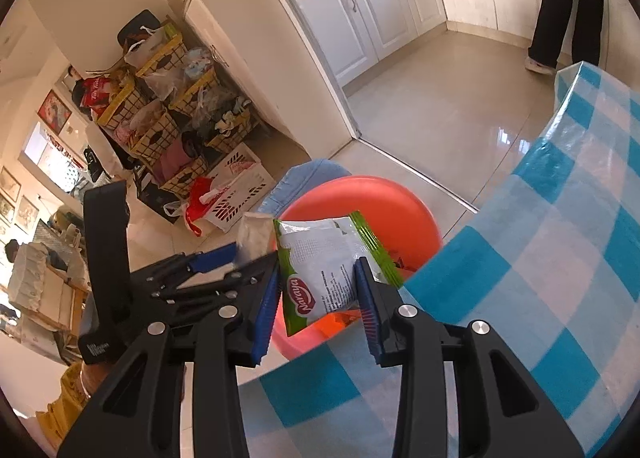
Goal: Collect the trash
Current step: 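Open the left tool over the red bucket while the right tool releases the white bag, then move both open tools back over the table toward the remaining bags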
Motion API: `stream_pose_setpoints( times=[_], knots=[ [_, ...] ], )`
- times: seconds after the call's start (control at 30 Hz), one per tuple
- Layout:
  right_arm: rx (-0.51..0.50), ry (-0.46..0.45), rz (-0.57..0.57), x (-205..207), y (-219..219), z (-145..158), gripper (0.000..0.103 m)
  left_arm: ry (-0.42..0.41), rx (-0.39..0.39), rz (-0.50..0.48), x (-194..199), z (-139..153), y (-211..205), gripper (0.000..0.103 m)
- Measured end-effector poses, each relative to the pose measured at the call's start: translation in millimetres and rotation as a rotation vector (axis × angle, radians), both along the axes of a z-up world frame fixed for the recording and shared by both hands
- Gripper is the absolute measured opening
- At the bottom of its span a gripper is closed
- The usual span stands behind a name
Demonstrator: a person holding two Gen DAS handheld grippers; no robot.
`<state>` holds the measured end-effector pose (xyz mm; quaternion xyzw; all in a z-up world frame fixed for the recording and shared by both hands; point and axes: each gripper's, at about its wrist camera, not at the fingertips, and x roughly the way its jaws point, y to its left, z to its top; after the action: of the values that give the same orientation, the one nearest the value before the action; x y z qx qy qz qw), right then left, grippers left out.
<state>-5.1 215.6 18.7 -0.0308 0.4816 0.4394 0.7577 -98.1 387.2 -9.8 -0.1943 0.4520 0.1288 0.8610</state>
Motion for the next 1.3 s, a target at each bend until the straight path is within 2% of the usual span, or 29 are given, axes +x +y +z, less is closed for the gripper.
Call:
stream_pose_setpoints(
  times=[0.2, 0.27, 0.33, 0.4, 0.53, 0.63, 0.7, 0.93, 1.3],
  knots=[
    [0.012, 0.023, -0.024, 6.2, 0.9, -7.2, 0.055, 0.037, -0.016, 0.003, 4.6, -15.8, 1.4, 0.065],
    [0.025, 0.03, -0.033, 7.5, 2.2, -7.5, 0.063, 0.057, -0.017, 0.01, 5.0, -22.3, 1.5, 0.075],
    [0.046, 0.035, -0.04, 7.5, -1.5, -5.6, 0.064, 0.06, -0.01, 0.017, 3.5, -24.3, 2.5, 0.075],
    [0.052, 0.019, -0.053, 5.5, -7.1, -0.6, 0.065, 0.067, -0.01, 0.029, 0.5, -24.8, 4.6, 0.076],
    [0.057, -0.022, -0.09, 0.0, -27.5, 9.3, 0.081, 0.058, -0.002, 0.046, -6.5, -18.8, 6.3, 0.08],
    [0.051, -0.049, -0.121, -4.8, -45.1, 14.1, 0.083, 0.055, 0.029, 0.051, -11.0, -12.8, 5.2, 0.082],
    [0.049, -0.065, -0.149, -10.2, -58.6, 16.2, 0.088, 0.05, 0.038, 0.054, -13.5, -8.6, 4.7, 0.082],
    [0.023, -0.128, -0.223, -29.9, -94.6, 18.5, 0.088, 0.006, 0.044, 0.04, -18.0, 12.4, -5.3, 0.082],
    [0.046, -0.098, -0.36, -46.2, -166.8, 9.7, 0.088, -0.024, 0.05, -0.079, -13.2, 35.1, -55.9, 0.082]
  ],
)
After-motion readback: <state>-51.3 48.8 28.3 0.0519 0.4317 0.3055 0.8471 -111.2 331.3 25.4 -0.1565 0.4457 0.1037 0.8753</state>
